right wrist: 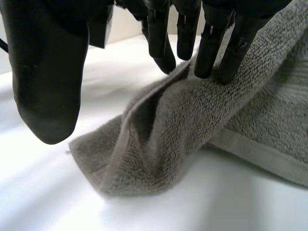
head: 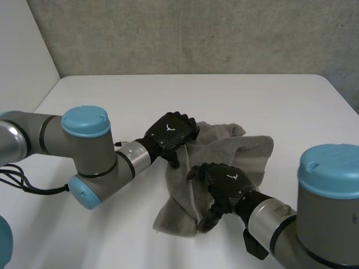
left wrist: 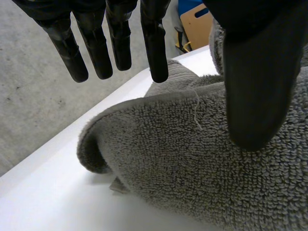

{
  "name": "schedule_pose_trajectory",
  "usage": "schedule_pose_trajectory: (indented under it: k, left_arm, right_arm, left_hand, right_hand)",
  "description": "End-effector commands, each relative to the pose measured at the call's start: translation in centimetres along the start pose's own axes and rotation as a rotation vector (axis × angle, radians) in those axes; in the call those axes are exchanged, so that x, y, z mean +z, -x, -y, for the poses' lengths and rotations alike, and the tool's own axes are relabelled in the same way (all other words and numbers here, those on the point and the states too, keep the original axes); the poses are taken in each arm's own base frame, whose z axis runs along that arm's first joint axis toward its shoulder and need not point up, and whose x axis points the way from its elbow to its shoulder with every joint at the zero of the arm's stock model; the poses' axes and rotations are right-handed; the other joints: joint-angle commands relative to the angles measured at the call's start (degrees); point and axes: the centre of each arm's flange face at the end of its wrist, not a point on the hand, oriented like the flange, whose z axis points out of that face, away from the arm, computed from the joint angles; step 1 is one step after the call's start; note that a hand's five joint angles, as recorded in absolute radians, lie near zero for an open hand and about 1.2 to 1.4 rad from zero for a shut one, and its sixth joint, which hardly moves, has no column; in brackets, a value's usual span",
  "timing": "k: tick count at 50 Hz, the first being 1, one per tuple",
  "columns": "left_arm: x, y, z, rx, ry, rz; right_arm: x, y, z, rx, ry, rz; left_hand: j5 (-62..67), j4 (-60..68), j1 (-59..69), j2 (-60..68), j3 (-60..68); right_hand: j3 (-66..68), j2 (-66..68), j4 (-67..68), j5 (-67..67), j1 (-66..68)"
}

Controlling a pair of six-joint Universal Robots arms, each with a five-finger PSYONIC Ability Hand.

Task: Fold the towel.

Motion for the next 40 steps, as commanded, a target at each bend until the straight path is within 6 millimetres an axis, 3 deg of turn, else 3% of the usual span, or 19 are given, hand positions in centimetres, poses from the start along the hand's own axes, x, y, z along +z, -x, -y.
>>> schedule_pose_trajectory:
  k: [1,11,16,33,40]
  left_arm:
    - [0.4,0.1,-0.4,-0.004,-0.003,-0.003]
    - [0.7,0.1,-0.7,-0.002,-0.002,-0.002]
    - [1.0,0.3,-0.8,-0.001,-0.004,0.004]
    - [0.7,0.3,-0.6,-0.008,0.005,0.007]
    - [0.4,0.4,-0.3,-0.012,0.009,0.011]
  right_arm:
    - [1.8,-1.3,-0.5,0.023,-0.055,-0.096]
    - [2.4,-2.1,-1.4,0.023,-0.076,-0.164]
    - [2.3,-1.2,-1.8,0.01,-0.08,-0.141]
    - [4.7,-0.6,-3.8,0.006,-0.035,-0.116]
    - [5.3,-0.9,-3.6,0.078,-0.044,-0.118]
  left_hand:
    - [14.0,14.9,14.4,14.7,14.7]
    - [24.9,25.7,25.2,25.5,25.5]
    - [33.9,34.8,34.3,34.6,34.5]
    - [42.5,43.4,42.9,43.2,43.1]
    - [48.1,48.9,48.4,48.7,48.7]
  right_hand:
    - [-3.8,-4.9,-3.0,-1.0,-4.0]
    - [-3.5,-4.5,-2.7,-0.6,-3.6]
    - [-3.5,-4.5,-2.7,-0.6,-3.6]
    - [-0.8,-1.8,0.0,2.0,-0.9]
    - [20.9,19.8,21.6,23.7,20.7]
